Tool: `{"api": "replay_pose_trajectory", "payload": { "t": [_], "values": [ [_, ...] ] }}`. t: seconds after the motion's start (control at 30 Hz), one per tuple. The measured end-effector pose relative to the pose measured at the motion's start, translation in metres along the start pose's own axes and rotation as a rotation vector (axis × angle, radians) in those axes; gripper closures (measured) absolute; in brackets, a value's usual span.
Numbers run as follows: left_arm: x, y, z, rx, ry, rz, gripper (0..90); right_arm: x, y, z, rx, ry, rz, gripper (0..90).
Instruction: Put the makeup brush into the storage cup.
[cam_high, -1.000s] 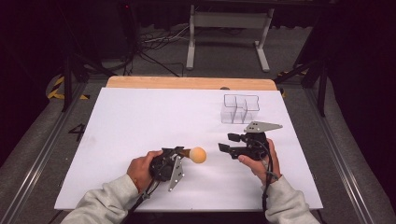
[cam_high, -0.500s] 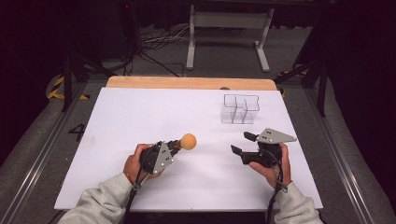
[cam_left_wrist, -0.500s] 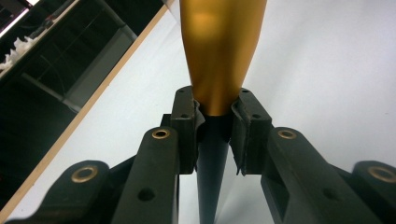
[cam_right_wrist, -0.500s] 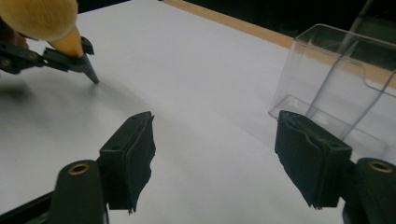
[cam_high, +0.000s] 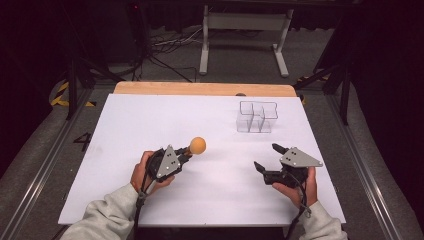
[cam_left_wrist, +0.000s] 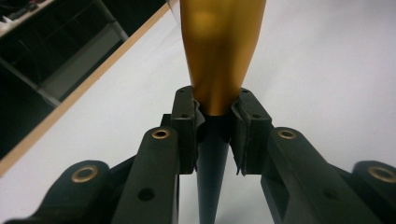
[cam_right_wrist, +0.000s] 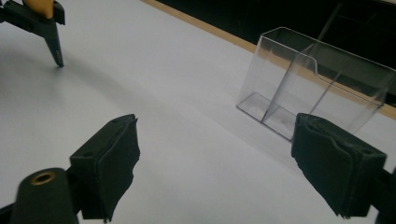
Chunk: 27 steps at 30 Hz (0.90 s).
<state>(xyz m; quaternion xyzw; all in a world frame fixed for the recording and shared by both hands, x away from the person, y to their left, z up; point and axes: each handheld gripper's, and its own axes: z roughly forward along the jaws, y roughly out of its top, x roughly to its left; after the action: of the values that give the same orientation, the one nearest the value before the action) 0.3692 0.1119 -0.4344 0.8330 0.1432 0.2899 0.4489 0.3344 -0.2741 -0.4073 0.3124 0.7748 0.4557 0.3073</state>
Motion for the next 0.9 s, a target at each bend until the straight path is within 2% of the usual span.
{"api": "replay_pose_trajectory", "payload": {
  "t": [0.13,0.27,0.4,0.47,0.57,0.9],
  "values": [
    [0.004,-0.001,-0.001,-0.018,-0.026,-0.050,73.4,-0.001,-0.007,-0.005,-0.015,-0.042,-0.009,13.7],
    [0.007,0.000,0.000,-0.038,-0.047,-0.095,73.5,-0.003,-0.013,-0.010,-0.026,-0.064,0.003,11.6],
    [0.010,0.001,0.000,-0.059,-0.066,-0.126,73.4,-0.003,-0.019,-0.014,-0.036,-0.092,-0.011,11.0],
    [0.011,0.001,0.001,-0.079,-0.076,-0.150,73.4,-0.001,-0.023,-0.016,-0.028,-0.125,-0.038,11.0],
    [0.014,0.002,0.000,-0.103,-0.095,-0.176,73.4,0.000,-0.027,-0.019,-0.029,-0.155,-0.051,11.0],
    [0.027,0.010,0.000,-0.165,-0.111,-0.229,73.4,0.001,-0.035,-0.025,-0.032,-0.165,-0.037,11.0]
  ]
}}
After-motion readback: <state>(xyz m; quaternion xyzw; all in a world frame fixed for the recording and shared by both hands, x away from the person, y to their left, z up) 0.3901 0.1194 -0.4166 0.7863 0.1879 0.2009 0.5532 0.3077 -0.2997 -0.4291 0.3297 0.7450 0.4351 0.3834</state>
